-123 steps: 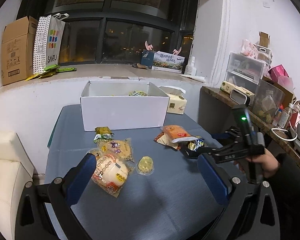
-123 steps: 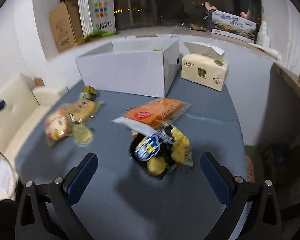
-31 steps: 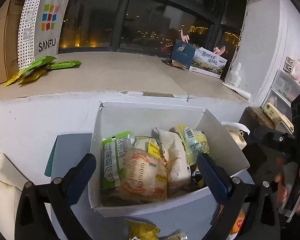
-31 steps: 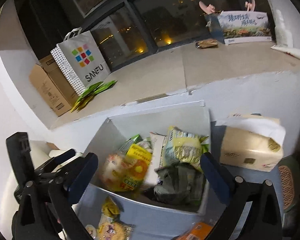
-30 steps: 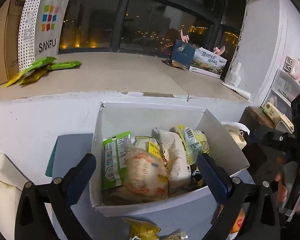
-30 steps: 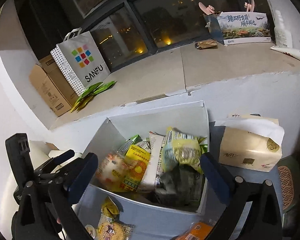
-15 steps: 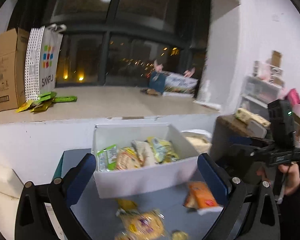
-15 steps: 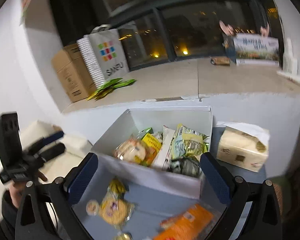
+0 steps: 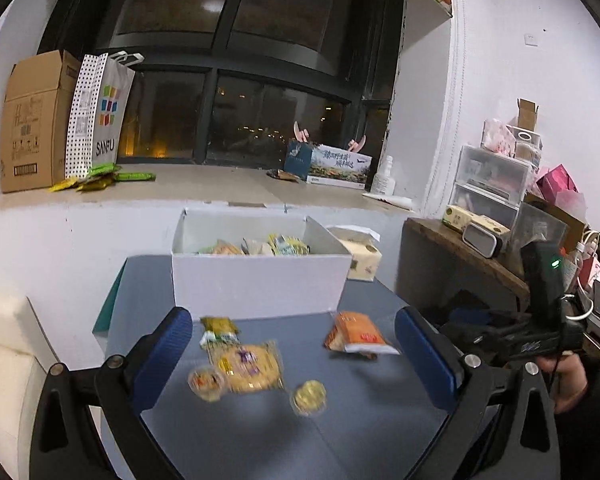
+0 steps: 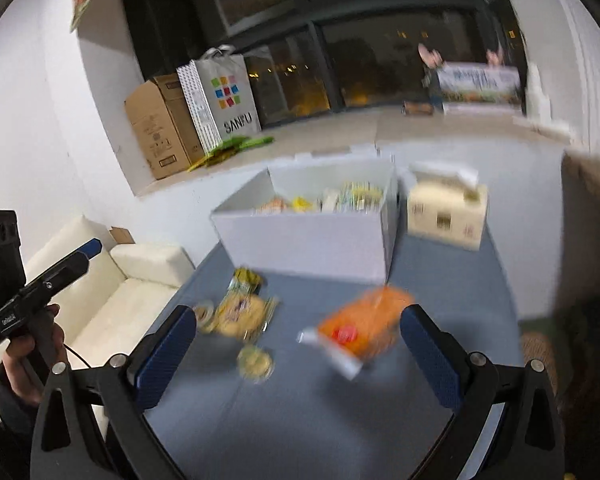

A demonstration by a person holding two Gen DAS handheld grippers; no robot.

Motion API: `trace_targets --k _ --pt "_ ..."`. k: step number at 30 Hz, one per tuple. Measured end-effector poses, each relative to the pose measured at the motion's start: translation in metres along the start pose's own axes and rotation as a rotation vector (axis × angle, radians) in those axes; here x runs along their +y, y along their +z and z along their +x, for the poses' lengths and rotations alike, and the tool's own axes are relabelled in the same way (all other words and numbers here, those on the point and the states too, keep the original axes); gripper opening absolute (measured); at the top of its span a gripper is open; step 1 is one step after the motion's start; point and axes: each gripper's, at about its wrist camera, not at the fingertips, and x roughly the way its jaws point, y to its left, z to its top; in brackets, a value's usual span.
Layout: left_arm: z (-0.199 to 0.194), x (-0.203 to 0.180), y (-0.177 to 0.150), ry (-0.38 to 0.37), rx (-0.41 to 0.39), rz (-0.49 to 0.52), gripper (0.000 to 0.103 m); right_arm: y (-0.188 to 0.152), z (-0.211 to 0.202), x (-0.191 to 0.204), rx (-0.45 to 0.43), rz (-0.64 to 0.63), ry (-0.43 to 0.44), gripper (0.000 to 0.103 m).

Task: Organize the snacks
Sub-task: 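Grasp the orange cake packet with the right gripper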

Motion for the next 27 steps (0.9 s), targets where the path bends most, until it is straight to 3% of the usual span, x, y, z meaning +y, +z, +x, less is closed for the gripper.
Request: trace_targets --k 6,14,21,27 --pt "0.003 0.001 -0.011 0.009 0.03 -0.001 0.103 -0.025 0.024 -0.008 0.093 0.056 -0.042 0.103" --pt "0.005 0.001 -0.02 0.021 0.058 0.009 0.103 -0.012 0.056 -0.009 0.147 0.088 -0.111 0.103" --pt "0.005 0.004 -0.036 0.046 0.099 0.03 0.103 0.013 0.114 -0.034 0.233 0.189 -0.241 0.103" --pt "0.006 0.008 -0.041 0.043 0.112 0.012 0.103 0.02 0.173 -0.043 0.412 0.214 -0.381 0.103"
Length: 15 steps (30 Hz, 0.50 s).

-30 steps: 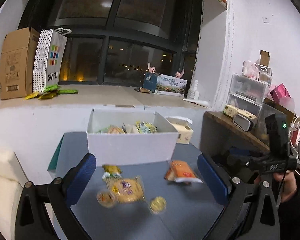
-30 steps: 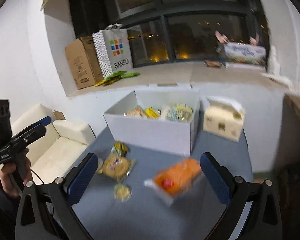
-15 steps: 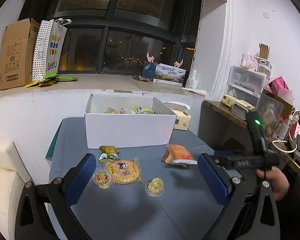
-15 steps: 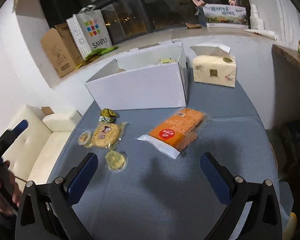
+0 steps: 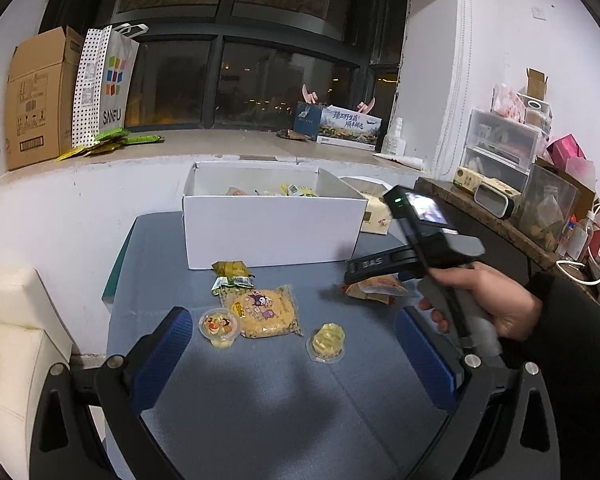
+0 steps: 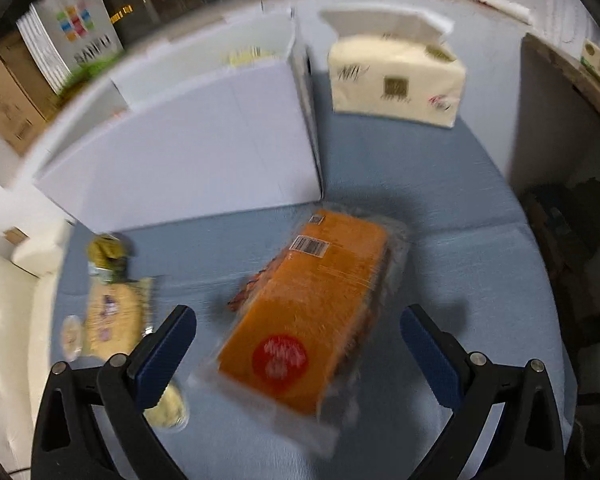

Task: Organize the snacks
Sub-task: 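Grasp the orange cake packet with the right gripper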

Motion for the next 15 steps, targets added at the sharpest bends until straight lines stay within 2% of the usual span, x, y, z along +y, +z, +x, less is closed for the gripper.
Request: trace_targets --k 2,4,6,8,10,15 --pt "0.001 0.0 -0.002 0.005 0.008 0.008 0.103 0.004 0.012 0.006 0.031 -0.01 -0.054 0.103" --pt "0.004 0.002 -0.005 0.012 0.018 0.009 0.103 0.002 0.017 0.005 0.047 -0.013 -0.057 0.103" --pt "0.007 0.004 -0.007 0.016 0.03 0.002 0.103 -0.001 0.015 0.002 0.044 -0.018 -0.031 0.097" --pt "0.011 0.006 -0.009 0.029 0.038 0.0 0.103 -0.006 0.006 -0.005 0.022 -0.028 -0.022 0.077" --pt "0.015 0.006 -0.011 0.032 0.046 0.002 0.103 -0.011 -0.001 -0.012 0.012 -0.043 0.02 0.062" --pt "0.025 0.014 -0.014 0.013 0.074 -0.032 0.103 -0.028 -0.012 -0.029 0.008 -0.052 0.075 0.059"
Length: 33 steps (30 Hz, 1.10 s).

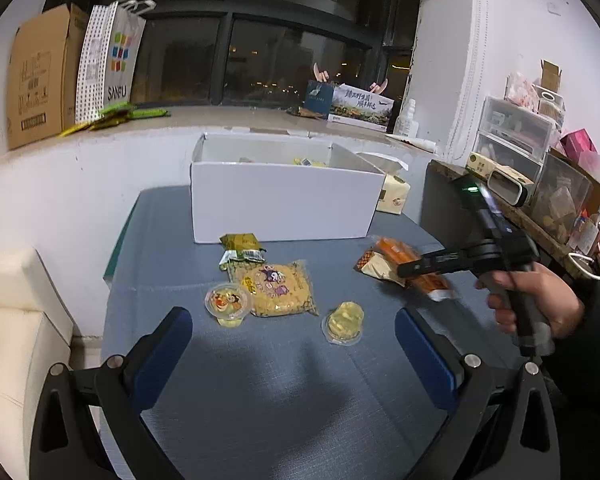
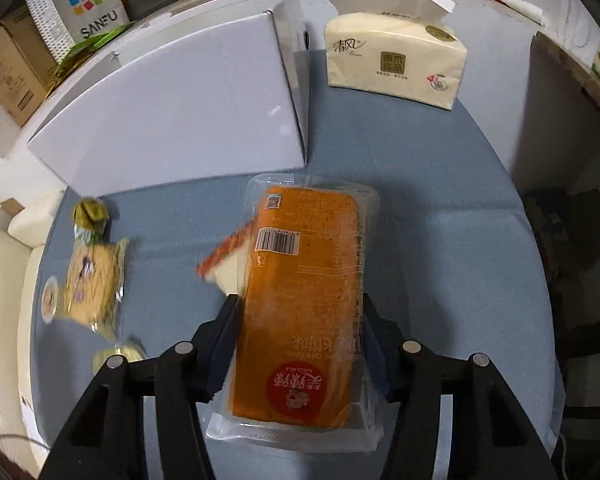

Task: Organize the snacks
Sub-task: 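Grasp the orange cake packet with the right gripper, then grasp the round jelly cup with the left gripper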

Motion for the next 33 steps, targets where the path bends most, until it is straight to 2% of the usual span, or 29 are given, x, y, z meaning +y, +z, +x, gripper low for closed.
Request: trace_targets --k 5,9,14,18,19,20,21,22,26,33 --pt "0.019 0.013 0.001 -0.007 0.049 -0.012 0.103 -0.019 -0.038 -0.01 -0.098 -0.017 0.09 0.059" --pt "0.052 0.025 0.005 -0.021 0.134 -0.004 0.103 -0.036 -0.077 -0.019 -0.211 0.0 0.19 0.059" --pt "0.096 0.033 0.008 -0.007 0.244 0.053 0.103 -0.054 -0.102 -0.022 -0.289 -0.022 0.217 0.059" --pt "0.116 0.049 0.011 -0.025 0.273 0.039 0.102 -0.061 -0.107 -0.025 -0.31 -0.018 0.225 0.059" --pt "0.12 0.052 0.011 -0.029 0.28 0.037 0.099 -0.063 -0.108 -0.025 -0.316 -0.02 0.22 0.059" --pt "0.124 0.055 0.011 -0.037 0.293 0.039 0.081 -0.064 -0.109 -0.026 -0.314 -0.021 0.221 0.059" --pt "0.128 0.058 0.01 -0.044 0.313 0.039 0.051 -0.066 -0.109 -0.026 -0.313 -0.019 0.223 0.059" --pt "0.132 0.06 0.009 -0.038 0.337 0.037 0.051 -0.066 -0.107 -0.026 -0.308 -0.017 0.226 0.059" --pt "0.117 0.054 0.007 -0.034 0.287 0.079 0.05 -0.068 -0.102 -0.025 -0.3 -0.023 0.232 0.059" --pt "0.067 0.036 0.018 -0.067 0.167 0.078 0.05 -0.071 -0.101 -0.016 -0.302 -0.051 0.237 0.059"
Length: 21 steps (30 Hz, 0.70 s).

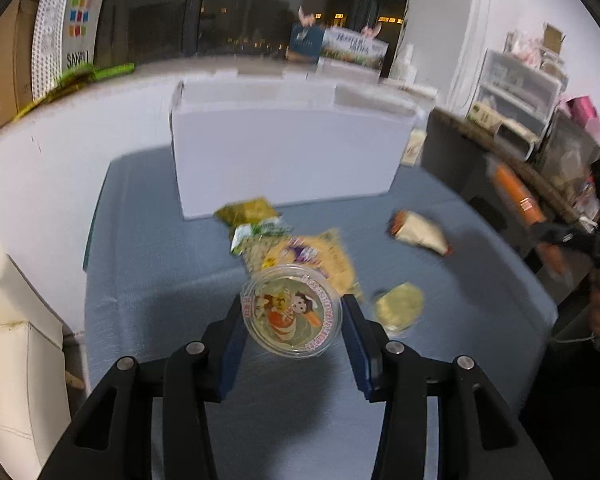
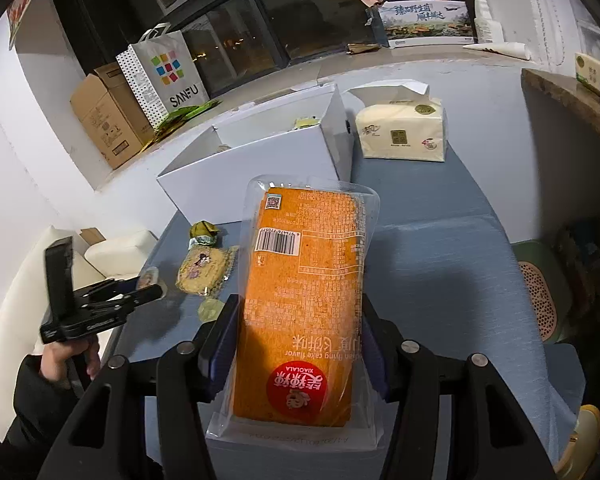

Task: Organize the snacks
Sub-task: 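Grasp the round jelly cup with the left gripper, then drop the orange packet into the box with the right gripper while the left drops the jelly cup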

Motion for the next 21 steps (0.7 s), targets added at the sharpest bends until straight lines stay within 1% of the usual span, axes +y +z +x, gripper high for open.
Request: trace_targets --k 2,6,8,9,12,15,17,18,21 --pt "-0.012 -0.005 0.005 -0.008 -0.039 0.001 0.05 0.0 0.001 0.005 -0.001 -0.014 0.004 0.059" --pt "-0.036 -0.011 0.03 -0.038 -0.131 -0.011 0.05 0.009 0.002 0.014 -0.014 -0.047 0.015 0.059" --pt "-0.041 -0.012 0.048 -0.054 -0.169 -0.019 0.05 0.022 0.002 0.022 -0.026 -0.071 0.029 0.059" --pt "-0.042 -0.011 0.063 -0.062 -0.192 -0.021 0.05 0.03 0.002 0.026 -0.037 -0.081 0.043 0.059" --pt "-0.039 -0.008 0.099 -0.055 -0.231 -0.009 0.05 0.061 0.001 0.041 -0.085 -0.128 0.07 0.059" --pt "-0.023 0.007 0.14 -0.048 -0.24 -0.032 0.05 0.107 0.013 0.052 -0.109 -0.145 0.086 0.059" --pt "-0.005 0.023 0.167 -0.055 -0.231 -0.072 0.05 0.131 0.023 0.055 -0.114 -0.129 0.082 0.059" --pt "0.004 0.028 0.176 -0.048 -0.223 -0.079 0.05 0.15 0.033 0.056 -0.114 -0.116 0.082 0.059" --pt "0.035 0.043 0.206 0.009 -0.18 -0.074 0.05 0.181 0.058 0.062 -0.108 -0.104 0.067 0.059"
